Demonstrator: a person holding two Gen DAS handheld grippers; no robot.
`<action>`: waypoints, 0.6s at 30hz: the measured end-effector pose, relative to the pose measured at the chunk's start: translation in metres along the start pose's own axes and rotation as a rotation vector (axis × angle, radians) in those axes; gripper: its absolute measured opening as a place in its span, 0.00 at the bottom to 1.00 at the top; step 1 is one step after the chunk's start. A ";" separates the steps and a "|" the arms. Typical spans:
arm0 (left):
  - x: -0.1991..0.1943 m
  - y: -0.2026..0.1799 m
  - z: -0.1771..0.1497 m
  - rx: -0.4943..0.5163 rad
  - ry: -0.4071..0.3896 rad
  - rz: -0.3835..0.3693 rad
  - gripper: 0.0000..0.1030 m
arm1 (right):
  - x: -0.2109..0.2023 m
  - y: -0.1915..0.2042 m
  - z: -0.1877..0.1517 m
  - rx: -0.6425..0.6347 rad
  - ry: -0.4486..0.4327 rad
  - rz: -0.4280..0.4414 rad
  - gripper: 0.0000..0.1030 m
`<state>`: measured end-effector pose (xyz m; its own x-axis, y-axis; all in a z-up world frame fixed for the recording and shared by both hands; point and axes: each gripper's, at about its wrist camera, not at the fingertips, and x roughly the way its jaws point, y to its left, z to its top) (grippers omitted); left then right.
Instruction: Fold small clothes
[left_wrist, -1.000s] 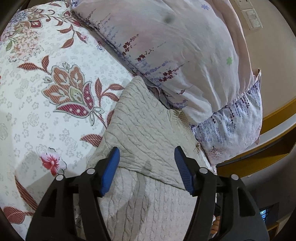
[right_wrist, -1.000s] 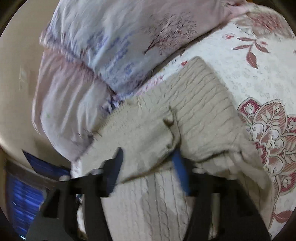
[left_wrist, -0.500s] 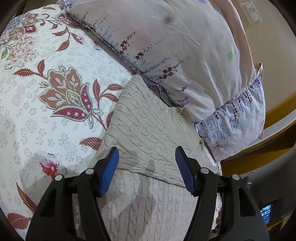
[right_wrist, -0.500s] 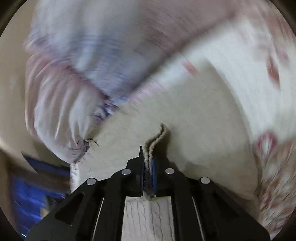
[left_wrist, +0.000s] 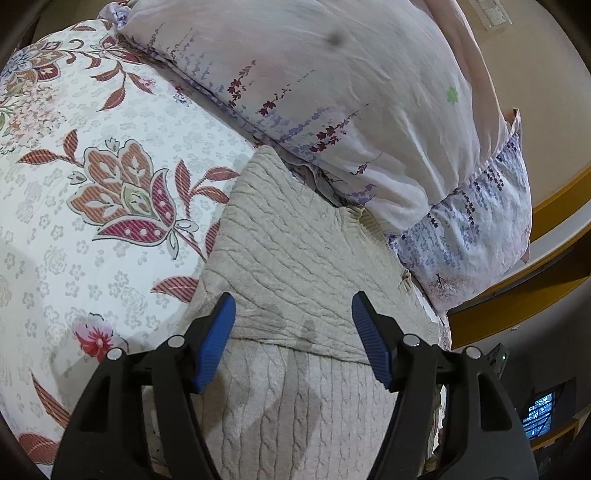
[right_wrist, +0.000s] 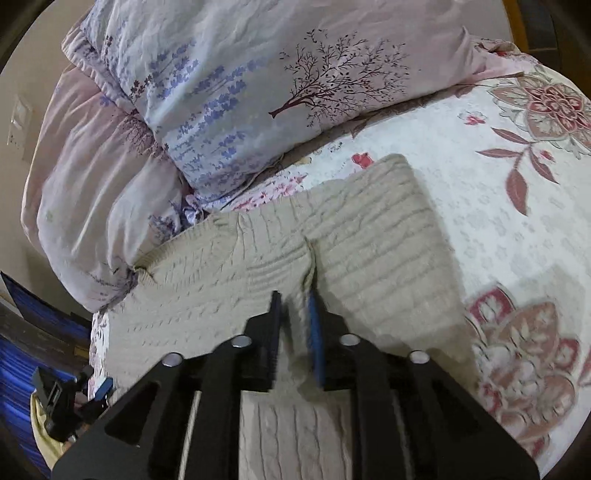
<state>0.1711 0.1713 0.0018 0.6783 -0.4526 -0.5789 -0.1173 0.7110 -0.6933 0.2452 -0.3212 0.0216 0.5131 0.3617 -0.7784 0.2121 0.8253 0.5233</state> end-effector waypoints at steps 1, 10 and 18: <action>0.001 0.000 0.000 0.003 -0.001 0.001 0.64 | 0.001 0.000 -0.002 -0.018 0.003 -0.013 0.11; 0.004 -0.002 0.000 0.030 0.006 0.008 0.65 | 0.002 0.001 -0.010 -0.052 -0.019 -0.087 0.06; -0.025 0.005 -0.006 0.050 0.015 -0.042 0.65 | -0.046 0.004 -0.025 -0.104 -0.073 -0.051 0.47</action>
<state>0.1486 0.1828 0.0105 0.6708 -0.4900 -0.5567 -0.0523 0.7175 -0.6946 0.2013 -0.3240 0.0509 0.5634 0.2887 -0.7741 0.1540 0.8838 0.4417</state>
